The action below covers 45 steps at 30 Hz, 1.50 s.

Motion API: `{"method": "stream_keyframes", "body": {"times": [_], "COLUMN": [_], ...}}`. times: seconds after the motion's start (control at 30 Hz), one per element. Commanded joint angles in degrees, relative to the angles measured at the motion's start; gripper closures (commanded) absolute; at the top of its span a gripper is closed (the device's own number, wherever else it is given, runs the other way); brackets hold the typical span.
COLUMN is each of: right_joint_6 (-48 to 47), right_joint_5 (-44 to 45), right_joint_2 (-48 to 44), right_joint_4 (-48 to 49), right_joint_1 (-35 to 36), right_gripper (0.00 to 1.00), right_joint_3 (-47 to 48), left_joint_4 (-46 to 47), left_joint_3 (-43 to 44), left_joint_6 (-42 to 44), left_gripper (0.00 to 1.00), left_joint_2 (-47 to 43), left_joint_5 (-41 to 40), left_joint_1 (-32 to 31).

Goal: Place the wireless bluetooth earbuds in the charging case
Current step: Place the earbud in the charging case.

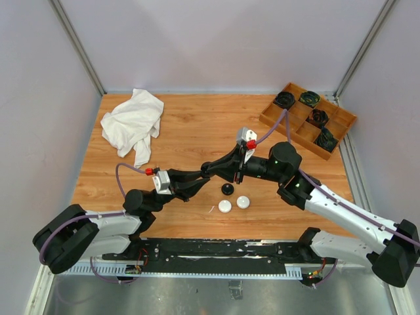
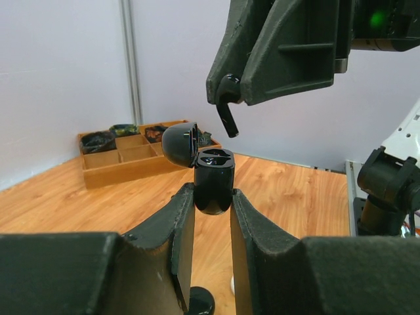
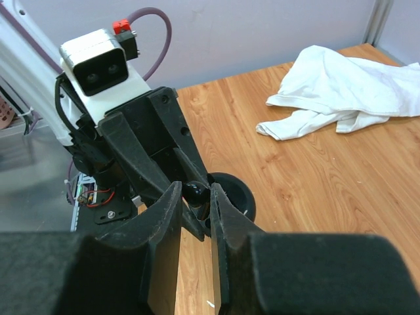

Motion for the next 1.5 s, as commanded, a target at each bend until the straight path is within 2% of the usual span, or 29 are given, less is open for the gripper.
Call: {"method": "stream_keyframes", "body": {"times": [0.0,0.73,1.03,1.47], "right_joint_6": [-1.18,-1.68,0.4,1.64], "right_joint_5": [-1.05,4.69,-0.13,-1.48], "right_joint_2": [0.24,-1.21,-0.07,0.94], "right_joint_4": [2.75,5.52,6.69,10.62], "right_joint_1": [1.4,1.78,1.84,1.89], "right_gripper": [0.84,0.84,0.84,0.8], "right_joint_3": [-0.47,-4.26,-3.78,-6.01], "left_joint_4": [8.12,11.83,12.27,13.65], "left_joint_3": [1.63,1.58,1.55,2.16], "left_joint_6": [-0.81,-3.16,-3.77,-7.18], "left_gripper": [1.0,1.0,1.0,1.0], "left_joint_2": [-0.57,-0.87,-1.27,-1.83], "left_joint_5": [0.1,0.68,-0.91,-3.38], "left_joint_1": [-0.33,-0.33,-0.33,-0.33]}}
